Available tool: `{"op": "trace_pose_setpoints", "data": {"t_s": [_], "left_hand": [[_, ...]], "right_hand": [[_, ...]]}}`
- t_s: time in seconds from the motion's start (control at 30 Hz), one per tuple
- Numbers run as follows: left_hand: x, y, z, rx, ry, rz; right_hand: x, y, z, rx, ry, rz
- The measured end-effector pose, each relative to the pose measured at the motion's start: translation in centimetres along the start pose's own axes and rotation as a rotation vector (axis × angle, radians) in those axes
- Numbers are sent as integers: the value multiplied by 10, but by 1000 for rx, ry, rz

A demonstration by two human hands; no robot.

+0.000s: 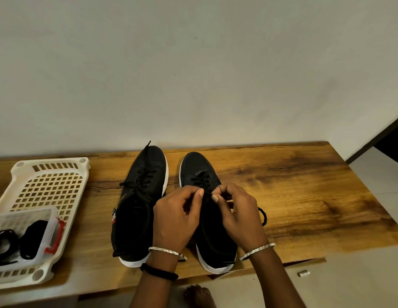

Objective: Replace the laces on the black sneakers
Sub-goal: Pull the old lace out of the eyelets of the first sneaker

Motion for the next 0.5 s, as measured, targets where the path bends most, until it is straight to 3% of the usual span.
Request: {"op": "trace_pose_setpoints", "data": {"t_s": [0.17,0.33,0.5], "left_hand": [[-2,-2,-1,-67,-26,-37],[-6,1,12,-209,-212,-26],[-7,1,-4,-9,-257,-16]], "right_hand": [[-3,3,-11,123,137,-9],[-6,4,-10,92,71,0],[-9,4,1,-55,-73,2]]}}
Point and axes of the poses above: each hand's wrist, its own y-axis away from the middle knuckle, its own x-axis out of the back of the hand, z = x × y, the point moved 7 cm from there along -y, towards the middle knuckle, and after that the axes turned 14 degrees about z, right-handed, at the moved point
